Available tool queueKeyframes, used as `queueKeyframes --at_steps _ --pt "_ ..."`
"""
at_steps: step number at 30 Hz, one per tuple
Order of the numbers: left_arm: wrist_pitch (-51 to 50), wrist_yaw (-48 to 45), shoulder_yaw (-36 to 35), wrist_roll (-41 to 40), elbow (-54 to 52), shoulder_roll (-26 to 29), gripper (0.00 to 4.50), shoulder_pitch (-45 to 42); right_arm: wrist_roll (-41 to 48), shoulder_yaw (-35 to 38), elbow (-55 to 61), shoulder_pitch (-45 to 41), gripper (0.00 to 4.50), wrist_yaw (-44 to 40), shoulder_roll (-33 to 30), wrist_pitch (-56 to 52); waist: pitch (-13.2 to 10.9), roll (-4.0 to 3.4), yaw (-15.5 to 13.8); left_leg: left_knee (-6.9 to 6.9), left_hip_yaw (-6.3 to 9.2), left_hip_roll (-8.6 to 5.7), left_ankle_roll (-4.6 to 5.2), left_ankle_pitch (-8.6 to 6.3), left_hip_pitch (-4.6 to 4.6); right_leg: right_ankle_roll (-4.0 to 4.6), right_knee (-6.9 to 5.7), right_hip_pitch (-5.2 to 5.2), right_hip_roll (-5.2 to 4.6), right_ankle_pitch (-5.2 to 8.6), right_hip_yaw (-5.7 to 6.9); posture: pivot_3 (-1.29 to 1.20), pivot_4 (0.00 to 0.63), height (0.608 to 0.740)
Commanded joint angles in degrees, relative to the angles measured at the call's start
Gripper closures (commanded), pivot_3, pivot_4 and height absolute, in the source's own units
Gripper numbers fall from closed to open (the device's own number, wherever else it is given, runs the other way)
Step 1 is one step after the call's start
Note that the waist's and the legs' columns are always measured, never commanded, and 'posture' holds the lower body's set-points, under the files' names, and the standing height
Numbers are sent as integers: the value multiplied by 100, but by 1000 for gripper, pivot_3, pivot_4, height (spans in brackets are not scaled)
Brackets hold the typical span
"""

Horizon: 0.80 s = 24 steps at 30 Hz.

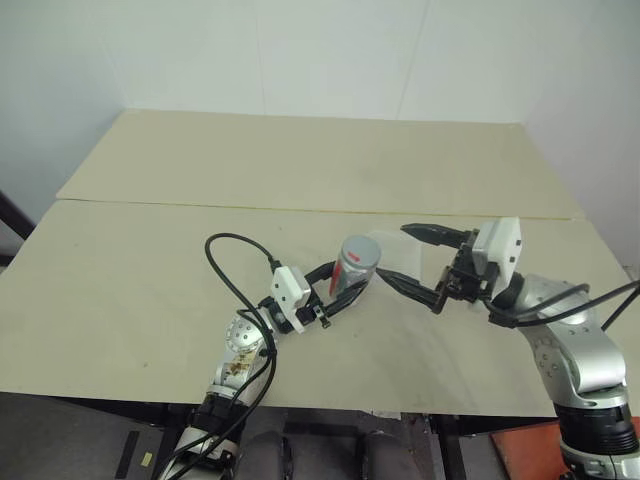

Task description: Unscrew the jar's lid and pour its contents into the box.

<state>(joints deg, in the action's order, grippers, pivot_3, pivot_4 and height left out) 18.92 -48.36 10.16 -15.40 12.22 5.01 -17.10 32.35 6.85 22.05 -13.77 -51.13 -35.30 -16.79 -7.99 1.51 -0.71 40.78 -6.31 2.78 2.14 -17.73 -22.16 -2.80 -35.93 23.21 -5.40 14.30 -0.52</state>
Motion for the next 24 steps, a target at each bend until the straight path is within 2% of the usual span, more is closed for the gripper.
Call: queueKeyframes --at_steps 1,15,24 --pt "193 0 -1 -36 -131 -41 2403 -12 684 266 346 -64 0 -200 -111 -282 0 0 4 0 0 0 1 0 0 0 0 0 0 0 0 0 150 740" --pt "340 8 -17 -62 -118 -105 2403 -34 276 -642 -186 -931 0 90 412 -477 0 0 3 1 -1 0 2 -1 0 0 1 1 -1 -2 -2 0 150 740" --pt "397 25 -1 -50 -118 -121 2403 -9 194 -744 -358 -1051 0 10 525 -447 0 0 7 1 -2 0 1 -1 0 0 0 1 -1 -2 -1 0 150 740"
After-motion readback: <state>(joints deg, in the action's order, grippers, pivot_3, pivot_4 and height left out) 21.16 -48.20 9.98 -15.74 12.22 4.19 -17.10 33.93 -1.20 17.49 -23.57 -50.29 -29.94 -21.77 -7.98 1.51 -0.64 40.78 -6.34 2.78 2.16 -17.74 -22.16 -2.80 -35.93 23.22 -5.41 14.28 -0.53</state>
